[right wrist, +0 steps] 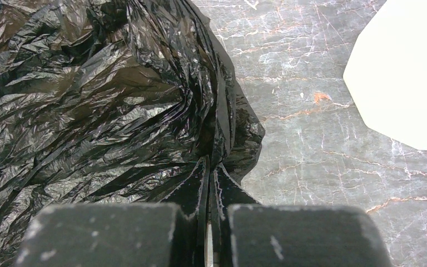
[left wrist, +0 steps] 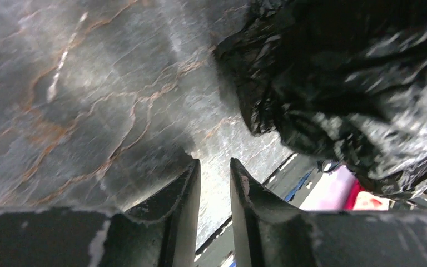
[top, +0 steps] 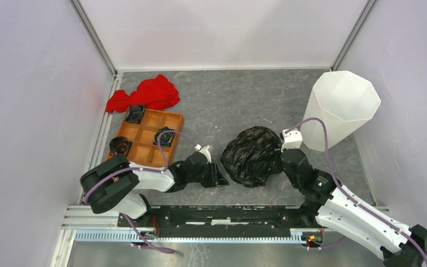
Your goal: Put the trash bags into the trash bin
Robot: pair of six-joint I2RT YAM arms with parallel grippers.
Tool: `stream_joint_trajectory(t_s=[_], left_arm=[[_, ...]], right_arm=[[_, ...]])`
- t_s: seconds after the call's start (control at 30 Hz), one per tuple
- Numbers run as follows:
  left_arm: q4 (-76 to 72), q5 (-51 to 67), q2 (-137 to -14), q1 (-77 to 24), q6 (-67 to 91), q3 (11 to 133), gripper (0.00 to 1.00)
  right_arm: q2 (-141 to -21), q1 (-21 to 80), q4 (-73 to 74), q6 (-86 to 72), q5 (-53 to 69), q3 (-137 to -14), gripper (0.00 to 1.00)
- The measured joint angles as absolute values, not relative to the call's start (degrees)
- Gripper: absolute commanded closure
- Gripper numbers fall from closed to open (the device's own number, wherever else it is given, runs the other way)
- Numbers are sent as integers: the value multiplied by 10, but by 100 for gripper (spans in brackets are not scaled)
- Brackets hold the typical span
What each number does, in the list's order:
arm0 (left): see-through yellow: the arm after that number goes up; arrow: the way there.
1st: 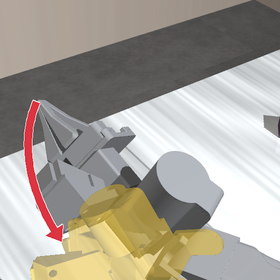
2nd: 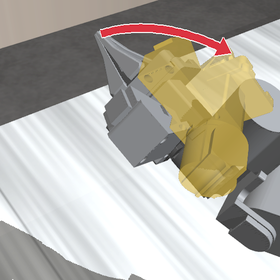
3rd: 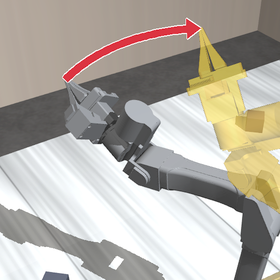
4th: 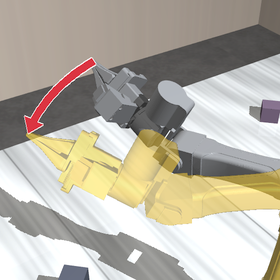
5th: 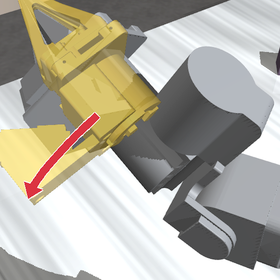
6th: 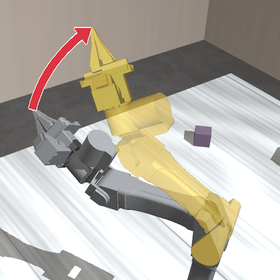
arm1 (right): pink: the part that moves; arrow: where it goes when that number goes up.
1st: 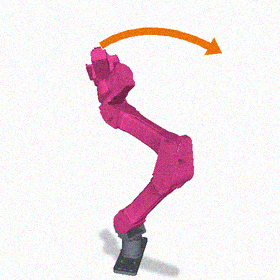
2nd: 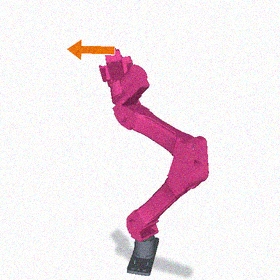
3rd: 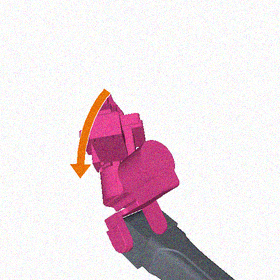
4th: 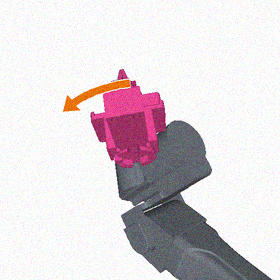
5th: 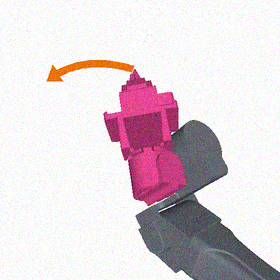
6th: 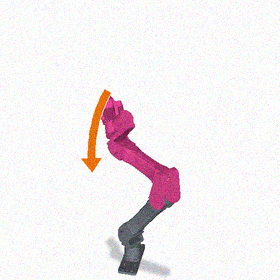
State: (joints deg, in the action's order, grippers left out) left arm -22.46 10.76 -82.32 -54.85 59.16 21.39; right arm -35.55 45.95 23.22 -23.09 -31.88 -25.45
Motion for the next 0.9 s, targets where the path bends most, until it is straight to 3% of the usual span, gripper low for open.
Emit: stream_joint_trajectory(t_s=[0.37,0.63,0.77,0.9], left_arm=[[-298,121,-878,-564,605,248,55],[-302,119,-918,-568,608,288,77],[-289,103,-926,-568,608,302,97],[-242,74,-924,-567,606,319,98]], right_arm=[[-347,460,233,-231,-309,-255,100],[-346,460,232,-231,-301,-255,100],[-346,460,232,-231,-300,-254,100],[-345,460,233,-231,-300,-246,100]])
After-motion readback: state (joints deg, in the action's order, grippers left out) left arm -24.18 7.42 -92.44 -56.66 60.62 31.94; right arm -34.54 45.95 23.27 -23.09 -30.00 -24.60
